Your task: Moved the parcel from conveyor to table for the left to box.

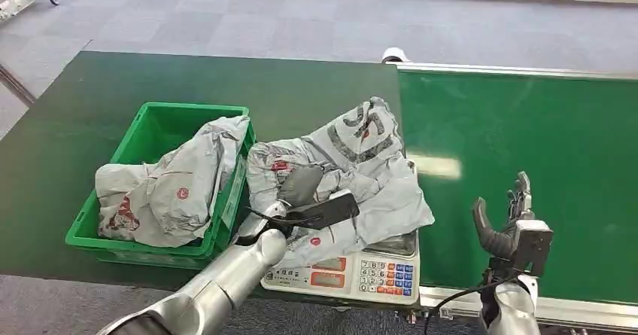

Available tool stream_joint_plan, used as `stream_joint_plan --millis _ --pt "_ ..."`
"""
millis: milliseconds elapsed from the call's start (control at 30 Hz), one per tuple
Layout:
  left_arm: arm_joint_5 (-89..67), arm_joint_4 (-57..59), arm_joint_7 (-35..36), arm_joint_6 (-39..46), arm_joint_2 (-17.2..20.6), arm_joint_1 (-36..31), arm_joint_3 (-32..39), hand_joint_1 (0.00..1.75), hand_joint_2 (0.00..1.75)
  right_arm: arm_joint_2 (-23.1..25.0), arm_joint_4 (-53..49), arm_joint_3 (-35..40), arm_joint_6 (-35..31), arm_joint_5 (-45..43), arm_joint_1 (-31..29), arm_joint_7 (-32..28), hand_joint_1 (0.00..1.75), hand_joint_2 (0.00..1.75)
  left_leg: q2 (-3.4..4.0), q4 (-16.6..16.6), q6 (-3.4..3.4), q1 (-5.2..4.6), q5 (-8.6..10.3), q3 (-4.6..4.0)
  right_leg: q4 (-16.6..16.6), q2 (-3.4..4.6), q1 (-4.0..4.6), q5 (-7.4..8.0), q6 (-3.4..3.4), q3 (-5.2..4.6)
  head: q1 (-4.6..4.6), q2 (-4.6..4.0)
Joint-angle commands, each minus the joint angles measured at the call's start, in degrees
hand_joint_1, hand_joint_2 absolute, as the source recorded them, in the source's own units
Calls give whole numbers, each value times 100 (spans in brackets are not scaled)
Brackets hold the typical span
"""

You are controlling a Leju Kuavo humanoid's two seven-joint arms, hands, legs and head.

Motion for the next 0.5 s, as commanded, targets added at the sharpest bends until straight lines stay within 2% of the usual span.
stream_joint_plan --millis 33,333,433,467,500 --pt "539 -304 -894 698 -23 113 348 175 175 137 253 -399 42 6 -4 15 0 175 4 -9 -2 3 -2 14 -10 -2 5 -1 -6 15 0 0" --pt "597 -384 -979 771 -23 128 411 175 175 149 234 -408 24 14 8 15 0 175 9 -11 -4 4 -3 18 -12 2 6 -1 -8 18 0 0" --pt "1103 -778 -1823 1500 -111 275 857 175 175 190 185 -490 11 -18 45 15 0 175 8 -4 -2 5 -3 8 -8 3 6 1 -5 9 0 0" --pt "1517 -1166 -2341 1803 -165 405 1126 175 175 190 188 -485 -4 -10 40 15 0 175 12 -11 -3 5 -3 17 -13 5 7 1 -8 17 0 0" --pt "1727 -1591 -2424 1872 -137 525 1112 175 175 183 195 -470 -21 -15 37 15 0 175 9 -2 -2 5 -3 6 -6 4 6 0 -5 6 0 0"
